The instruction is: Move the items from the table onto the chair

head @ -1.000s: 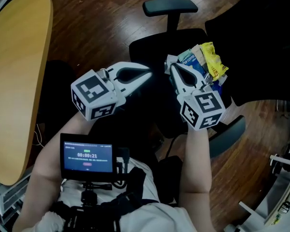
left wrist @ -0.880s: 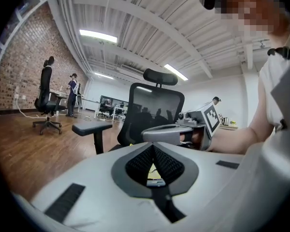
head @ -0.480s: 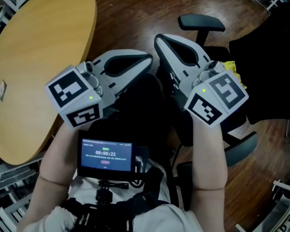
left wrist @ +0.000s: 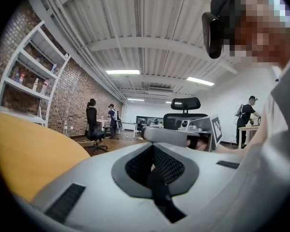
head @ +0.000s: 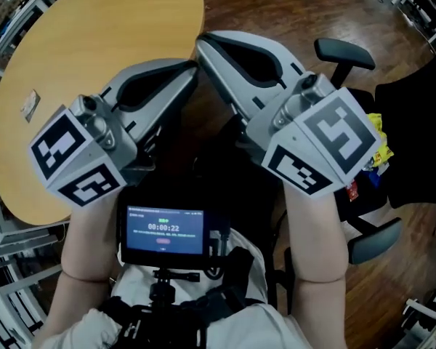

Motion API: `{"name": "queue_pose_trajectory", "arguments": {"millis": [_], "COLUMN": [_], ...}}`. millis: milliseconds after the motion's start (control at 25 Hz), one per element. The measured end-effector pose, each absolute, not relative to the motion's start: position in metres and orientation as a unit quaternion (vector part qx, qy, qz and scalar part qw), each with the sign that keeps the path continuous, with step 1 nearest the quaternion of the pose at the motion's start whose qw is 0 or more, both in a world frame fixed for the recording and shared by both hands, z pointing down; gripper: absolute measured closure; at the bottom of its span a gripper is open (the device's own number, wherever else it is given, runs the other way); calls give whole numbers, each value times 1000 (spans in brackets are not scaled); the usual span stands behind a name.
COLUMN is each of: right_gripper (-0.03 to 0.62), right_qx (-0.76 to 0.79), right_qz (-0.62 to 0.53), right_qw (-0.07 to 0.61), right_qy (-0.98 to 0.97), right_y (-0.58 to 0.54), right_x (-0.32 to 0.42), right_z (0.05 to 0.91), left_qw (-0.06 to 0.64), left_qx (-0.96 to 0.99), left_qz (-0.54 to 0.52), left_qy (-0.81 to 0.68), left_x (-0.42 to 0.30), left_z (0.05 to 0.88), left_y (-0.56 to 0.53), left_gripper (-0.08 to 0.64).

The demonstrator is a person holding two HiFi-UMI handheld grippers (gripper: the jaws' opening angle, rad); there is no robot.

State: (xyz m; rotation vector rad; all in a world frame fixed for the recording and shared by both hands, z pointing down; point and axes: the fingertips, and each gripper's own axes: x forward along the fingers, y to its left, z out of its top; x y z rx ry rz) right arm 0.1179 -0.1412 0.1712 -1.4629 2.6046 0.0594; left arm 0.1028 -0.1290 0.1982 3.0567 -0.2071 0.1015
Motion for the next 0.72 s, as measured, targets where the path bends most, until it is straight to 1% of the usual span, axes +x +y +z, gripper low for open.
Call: {"name": "queue_pose_trajectory", "arguments": {"millis": [160,480,720], "right_gripper": [589,589,589], "right_qx": [-479,-446,-408], "right_qz": [25,52,53], "right_qw": [74,34,29], "right_qy": [874,893,911], "right_y": [-148,-168,-178], "right_x": [109,42,3], "right_z": [173,178,183], "left_qw": [35,35,36], "left_qx": [994,987,983], "left_qz": [38,35,17], "left_qy": [-93,-154,-180], "left_x": [88,13,-21], "left_z": [204,199,195], "left_y": [-136,-158,-165], "left_gripper": [554,554,554]}}
